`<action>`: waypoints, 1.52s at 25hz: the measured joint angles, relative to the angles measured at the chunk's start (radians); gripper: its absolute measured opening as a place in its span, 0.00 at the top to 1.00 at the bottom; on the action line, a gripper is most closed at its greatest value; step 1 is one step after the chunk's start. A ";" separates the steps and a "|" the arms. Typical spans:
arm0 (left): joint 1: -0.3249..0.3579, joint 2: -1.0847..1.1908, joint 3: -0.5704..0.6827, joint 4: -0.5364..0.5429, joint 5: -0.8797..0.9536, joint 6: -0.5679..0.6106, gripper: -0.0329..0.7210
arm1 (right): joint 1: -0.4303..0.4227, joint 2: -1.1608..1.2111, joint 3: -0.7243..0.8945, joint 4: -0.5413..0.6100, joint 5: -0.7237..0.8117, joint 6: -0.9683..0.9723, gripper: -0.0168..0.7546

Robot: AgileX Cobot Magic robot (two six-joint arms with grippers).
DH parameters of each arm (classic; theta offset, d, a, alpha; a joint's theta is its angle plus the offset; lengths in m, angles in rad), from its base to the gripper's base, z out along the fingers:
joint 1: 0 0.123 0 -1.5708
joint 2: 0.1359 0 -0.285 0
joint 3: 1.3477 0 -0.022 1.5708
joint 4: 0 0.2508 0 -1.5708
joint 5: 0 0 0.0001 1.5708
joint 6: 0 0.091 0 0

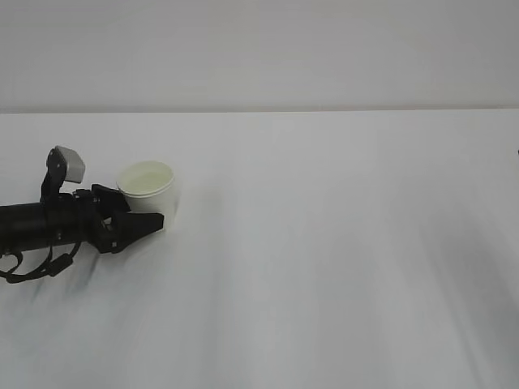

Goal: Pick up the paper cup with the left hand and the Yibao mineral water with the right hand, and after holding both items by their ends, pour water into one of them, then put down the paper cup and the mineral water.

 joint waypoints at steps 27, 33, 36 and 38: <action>0.170 -0.142 0.000 0.101 0.000 -0.085 0.17 | 0.000 0.000 0.000 0.000 0.000 0.000 0.40; 0.201 -0.192 0.000 0.074 0.000 -0.119 0.17 | 0.000 0.000 0.000 0.000 0.000 0.000 0.40; 0.201 -0.223 0.000 0.060 0.000 -0.169 0.17 | 0.000 0.000 0.000 0.000 0.000 0.000 0.40; 0.201 -0.255 0.002 0.044 0.000 -0.193 0.17 | 0.000 0.000 0.000 0.000 0.000 0.004 0.40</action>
